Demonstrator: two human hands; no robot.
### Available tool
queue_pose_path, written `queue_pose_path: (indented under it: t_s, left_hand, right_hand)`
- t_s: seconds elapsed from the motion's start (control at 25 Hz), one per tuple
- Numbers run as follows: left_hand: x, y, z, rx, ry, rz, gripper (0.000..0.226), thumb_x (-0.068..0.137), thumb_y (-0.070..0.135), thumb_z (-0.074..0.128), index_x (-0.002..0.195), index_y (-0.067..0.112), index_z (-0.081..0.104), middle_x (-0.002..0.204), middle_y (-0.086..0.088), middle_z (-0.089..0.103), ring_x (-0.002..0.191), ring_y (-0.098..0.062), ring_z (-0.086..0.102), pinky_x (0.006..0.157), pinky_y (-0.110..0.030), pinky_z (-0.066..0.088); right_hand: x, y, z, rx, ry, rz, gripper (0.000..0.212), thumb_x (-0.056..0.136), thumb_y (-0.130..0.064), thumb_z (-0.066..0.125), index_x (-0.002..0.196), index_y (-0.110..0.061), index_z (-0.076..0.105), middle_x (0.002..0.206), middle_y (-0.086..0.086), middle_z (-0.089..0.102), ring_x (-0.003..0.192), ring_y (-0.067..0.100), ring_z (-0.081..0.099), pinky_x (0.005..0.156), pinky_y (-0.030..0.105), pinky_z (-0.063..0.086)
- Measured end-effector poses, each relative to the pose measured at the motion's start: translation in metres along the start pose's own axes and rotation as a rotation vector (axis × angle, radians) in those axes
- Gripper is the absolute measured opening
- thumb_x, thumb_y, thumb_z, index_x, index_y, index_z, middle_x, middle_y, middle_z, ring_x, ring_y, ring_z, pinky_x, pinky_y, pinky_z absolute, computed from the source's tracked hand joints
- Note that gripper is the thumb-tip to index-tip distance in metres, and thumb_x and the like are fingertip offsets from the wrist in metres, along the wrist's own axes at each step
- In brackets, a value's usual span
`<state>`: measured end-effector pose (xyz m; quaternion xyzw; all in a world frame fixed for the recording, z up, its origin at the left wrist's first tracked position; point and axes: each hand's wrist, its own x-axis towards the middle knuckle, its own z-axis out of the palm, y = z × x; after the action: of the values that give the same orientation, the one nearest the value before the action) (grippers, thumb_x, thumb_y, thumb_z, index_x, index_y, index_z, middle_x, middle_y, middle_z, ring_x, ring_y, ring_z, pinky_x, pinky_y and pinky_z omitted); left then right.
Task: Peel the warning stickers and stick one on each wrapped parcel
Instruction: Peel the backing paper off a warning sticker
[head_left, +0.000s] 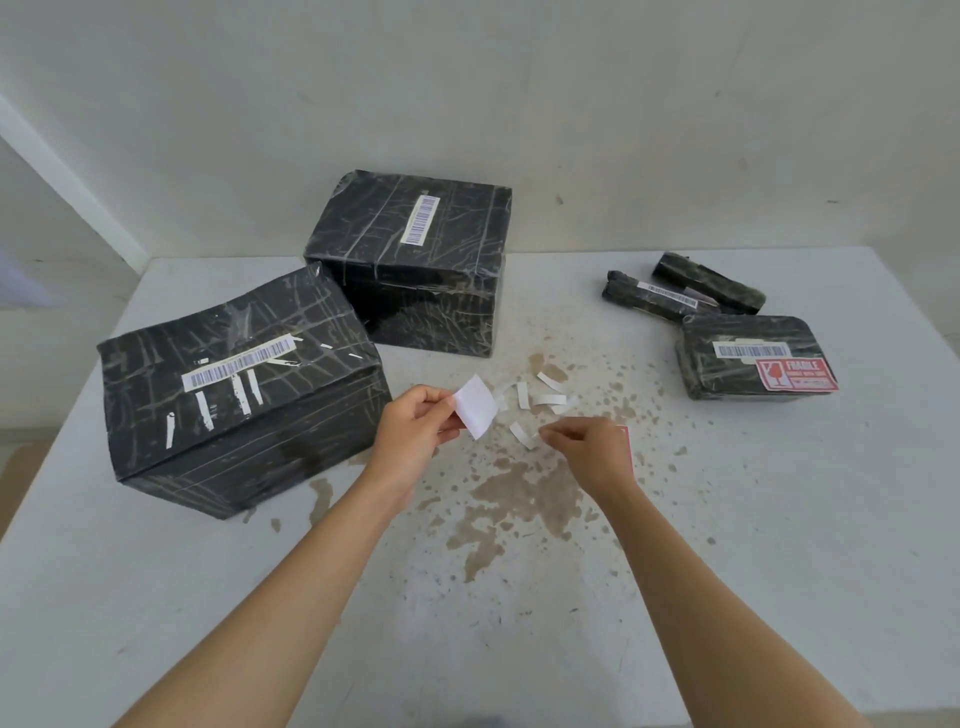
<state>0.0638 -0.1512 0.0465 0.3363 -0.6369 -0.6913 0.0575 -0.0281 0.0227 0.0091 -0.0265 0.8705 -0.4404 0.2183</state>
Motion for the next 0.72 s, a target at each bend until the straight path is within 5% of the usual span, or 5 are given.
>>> queue_pose_path:
  t_s: [0.16, 0.32, 0.48, 0.6, 0.72]
  left_hand:
    - [0.002, -0.001, 0.005, -0.094, 0.068, -0.010, 0.010, 0.094, 0.008, 0.053, 0.091, 0.009, 0.062, 0.095, -0.008, 0.069, 0.086, -0.016, 0.068, 0.070, -0.020, 0.055]
    - [0.002, -0.001, 0.007, -0.136, 0.093, -0.016, 0.009, 0.094, 0.009, 0.054, 0.095, 0.008, 0.063, 0.097, -0.010, 0.069, 0.088, -0.018, 0.068, 0.068, -0.017, 0.055]
    - [0.000, 0.000, 0.009, -0.182, 0.105, -0.022, 0.010, 0.095, 0.010, 0.054, 0.097, 0.007, 0.063, 0.098, -0.010, 0.070, 0.090, -0.018, 0.069, 0.069, -0.017, 0.055]
    - [0.000, 0.004, 0.010, -0.232, 0.124, -0.026, 0.009, 0.094, 0.010, 0.054, 0.095, 0.009, 0.063, 0.099, -0.011, 0.070, 0.090, -0.019, 0.069, 0.068, -0.018, 0.055]
    - [0.000, 0.008, 0.014, -0.277, 0.130, -0.034, 0.009, 0.094, 0.009, 0.055, 0.096, 0.007, 0.063, 0.099, -0.012, 0.070, 0.092, -0.021, 0.069, 0.069, -0.019, 0.056]
  right_hand:
    - [0.004, -0.002, 0.000, -0.038, -0.128, -0.126, 0.026, 0.088, -0.007, 0.062, 0.111, -0.016, 0.070, 0.092, 0.000, 0.062, 0.065, 0.003, 0.048, 0.056, 0.006, 0.040]
    - [0.007, -0.009, -0.006, 0.098, -0.128, -0.132, 0.011, 0.084, -0.003, 0.065, 0.085, -0.012, 0.072, 0.074, -0.002, 0.064, 0.063, 0.002, 0.053, 0.062, 0.007, 0.043]
    - [0.009, -0.014, -0.001, 0.072, -0.253, -0.137, 0.025, 0.093, -0.001, 0.050, 0.094, -0.012, 0.073, 0.096, 0.003, 0.072, 0.074, 0.010, 0.059, 0.068, 0.017, 0.045]
    - [0.011, -0.020, -0.001, -0.003, -0.335, -0.181, 0.032, 0.096, -0.005, 0.043, 0.107, -0.017, 0.071, 0.120, -0.007, 0.063, 0.101, 0.004, 0.053, 0.081, 0.017, 0.043]
    - [0.012, -0.030, -0.002, 0.144, -0.384, -0.128, 0.028, 0.097, -0.019, 0.045, 0.109, -0.019, 0.070, 0.123, -0.011, 0.058, 0.112, 0.005, 0.050, 0.091, 0.024, 0.041]
